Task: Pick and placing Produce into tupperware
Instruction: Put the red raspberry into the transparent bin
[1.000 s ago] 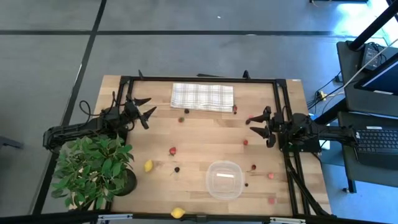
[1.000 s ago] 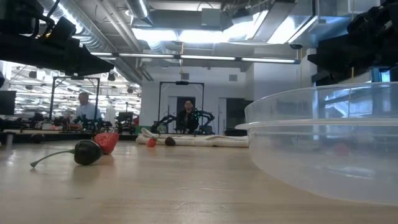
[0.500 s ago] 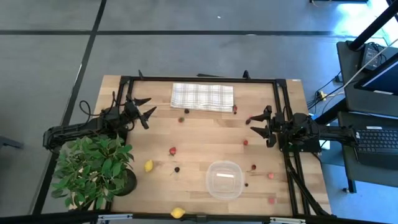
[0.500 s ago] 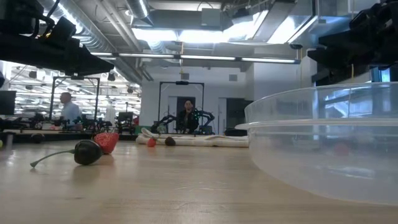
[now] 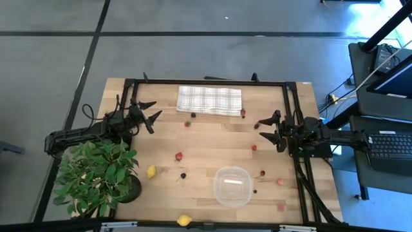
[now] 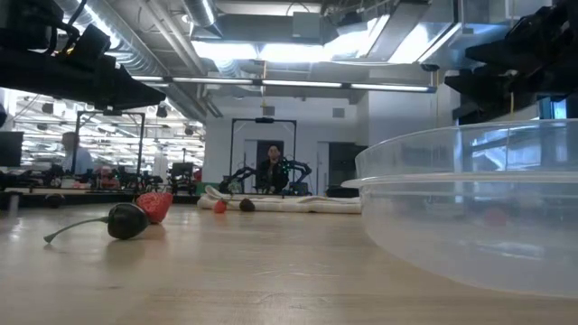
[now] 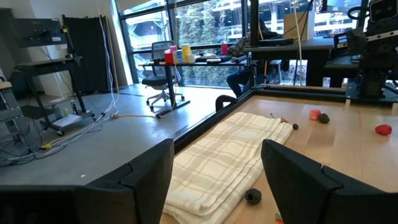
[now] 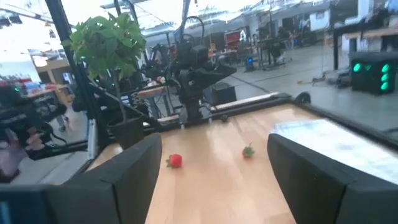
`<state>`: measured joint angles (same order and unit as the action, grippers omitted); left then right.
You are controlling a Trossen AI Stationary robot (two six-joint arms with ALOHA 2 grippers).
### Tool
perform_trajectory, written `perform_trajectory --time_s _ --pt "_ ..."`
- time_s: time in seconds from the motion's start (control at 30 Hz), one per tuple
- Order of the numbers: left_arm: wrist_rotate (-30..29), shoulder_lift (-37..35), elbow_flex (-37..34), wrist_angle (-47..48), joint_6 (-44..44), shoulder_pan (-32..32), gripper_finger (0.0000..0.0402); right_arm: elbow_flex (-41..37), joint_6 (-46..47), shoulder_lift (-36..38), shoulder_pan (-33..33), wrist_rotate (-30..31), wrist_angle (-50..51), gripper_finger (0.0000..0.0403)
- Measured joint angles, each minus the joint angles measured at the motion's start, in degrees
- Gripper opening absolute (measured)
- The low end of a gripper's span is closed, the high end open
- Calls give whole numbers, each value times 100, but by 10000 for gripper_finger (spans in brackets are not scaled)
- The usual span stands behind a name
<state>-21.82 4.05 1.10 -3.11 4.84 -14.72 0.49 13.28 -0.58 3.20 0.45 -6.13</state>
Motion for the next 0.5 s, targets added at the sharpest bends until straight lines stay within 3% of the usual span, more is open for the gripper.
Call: perform_trajectory --time_s 0.3,0.5 --pt "0 0 0 1 -17 1 238 132 156 -43 -1 60 79 284" --pt "0 0 0 -1 -173 0 238 616 346 -664 -4 583 916 273"
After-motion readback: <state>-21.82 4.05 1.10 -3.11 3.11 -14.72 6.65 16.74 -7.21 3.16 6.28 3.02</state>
